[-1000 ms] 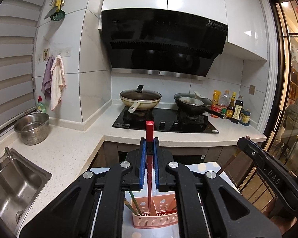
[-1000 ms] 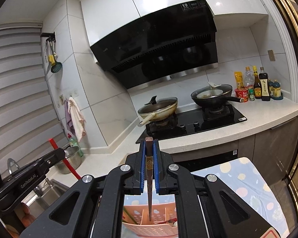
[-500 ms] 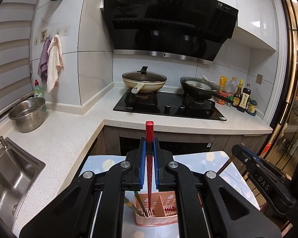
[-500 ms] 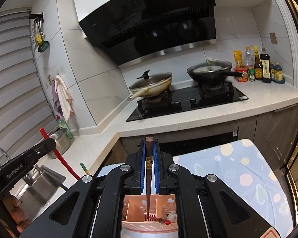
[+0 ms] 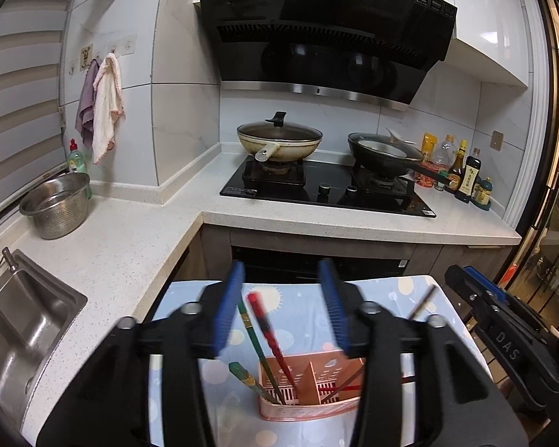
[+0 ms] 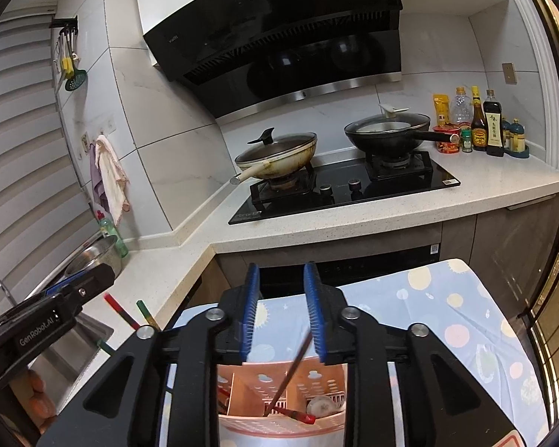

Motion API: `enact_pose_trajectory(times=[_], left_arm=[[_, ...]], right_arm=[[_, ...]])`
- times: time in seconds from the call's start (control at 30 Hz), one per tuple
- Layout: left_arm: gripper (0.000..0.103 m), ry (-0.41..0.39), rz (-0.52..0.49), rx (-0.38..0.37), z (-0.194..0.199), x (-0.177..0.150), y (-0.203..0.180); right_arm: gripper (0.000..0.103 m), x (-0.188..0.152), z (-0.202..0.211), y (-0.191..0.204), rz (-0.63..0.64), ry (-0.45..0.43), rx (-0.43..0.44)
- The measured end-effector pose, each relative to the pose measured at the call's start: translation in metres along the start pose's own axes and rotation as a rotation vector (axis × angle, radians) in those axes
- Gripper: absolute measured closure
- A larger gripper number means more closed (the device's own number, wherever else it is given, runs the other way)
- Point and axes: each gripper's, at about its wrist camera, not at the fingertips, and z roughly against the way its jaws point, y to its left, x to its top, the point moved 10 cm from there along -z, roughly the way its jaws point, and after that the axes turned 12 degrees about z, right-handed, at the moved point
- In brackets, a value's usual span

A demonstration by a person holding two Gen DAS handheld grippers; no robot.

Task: Organize utensils
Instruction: 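Open both tools to drop the chopsticks into the pink caddy, then move both tools back to the remaining dark red chopsticks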

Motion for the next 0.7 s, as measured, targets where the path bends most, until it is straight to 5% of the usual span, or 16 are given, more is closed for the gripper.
enact_pose_trajectory(times=[0.7], left_arm=[[0.048, -0.026, -0.008, 0.011, 0.035, -0.002, 0.002]], right_arm=[[0.066, -0.003, 0.039, 0.013, 0.03, -0.017, 0.009]])
